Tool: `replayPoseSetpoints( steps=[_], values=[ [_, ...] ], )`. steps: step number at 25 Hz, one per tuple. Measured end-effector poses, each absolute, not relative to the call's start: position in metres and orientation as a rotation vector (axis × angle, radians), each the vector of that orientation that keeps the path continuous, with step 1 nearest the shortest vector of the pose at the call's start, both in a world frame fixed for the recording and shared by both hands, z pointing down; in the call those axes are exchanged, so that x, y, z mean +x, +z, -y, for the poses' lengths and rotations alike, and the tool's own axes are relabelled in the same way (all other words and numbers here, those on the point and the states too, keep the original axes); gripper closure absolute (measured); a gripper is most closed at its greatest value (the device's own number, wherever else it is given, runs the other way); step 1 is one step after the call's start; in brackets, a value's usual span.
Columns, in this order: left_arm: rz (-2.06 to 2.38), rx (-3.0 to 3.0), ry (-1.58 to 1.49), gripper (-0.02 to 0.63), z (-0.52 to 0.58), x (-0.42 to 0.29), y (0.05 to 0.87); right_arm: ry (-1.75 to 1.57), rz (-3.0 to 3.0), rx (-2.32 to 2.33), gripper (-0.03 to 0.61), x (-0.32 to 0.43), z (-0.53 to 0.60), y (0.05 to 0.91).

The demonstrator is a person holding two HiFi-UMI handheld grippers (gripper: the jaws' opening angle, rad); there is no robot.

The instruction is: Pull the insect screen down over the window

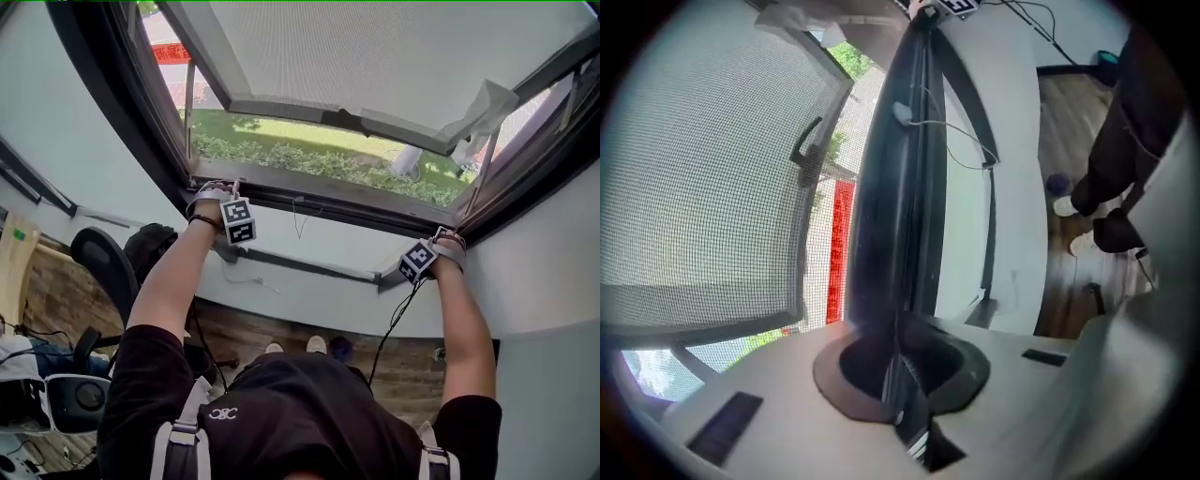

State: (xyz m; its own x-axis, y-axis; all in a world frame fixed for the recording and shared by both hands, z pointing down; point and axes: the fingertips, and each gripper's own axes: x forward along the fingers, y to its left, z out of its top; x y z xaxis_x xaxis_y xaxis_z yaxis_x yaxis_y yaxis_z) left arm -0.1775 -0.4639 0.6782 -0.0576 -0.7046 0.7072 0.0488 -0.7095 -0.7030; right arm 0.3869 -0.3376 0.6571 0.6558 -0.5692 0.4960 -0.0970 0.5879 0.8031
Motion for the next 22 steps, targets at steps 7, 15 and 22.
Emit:
replayPoseSetpoints(
  steps=[7, 15, 22],
  values=[
    [-0.654, -1.608, -1.853, 0.606, 0.465, -0.18, 0.692, -0.329, 0.798, 0.904, 0.558, 0.383, 0.332, 0.672],
    [-0.748, -1.682, -1.81, 0.601, 0.469, -0.178, 0.685, -0.272, 0.829, 0.923, 0.554, 0.386, 0.337, 0.668],
    [-0.739, -1.7, -1.787, 0.595, 0.468, -0.177, 0.682, -0.272, 0.843, 0.932, 0.538, 0.384, 0.335, 0.659]
  ],
)
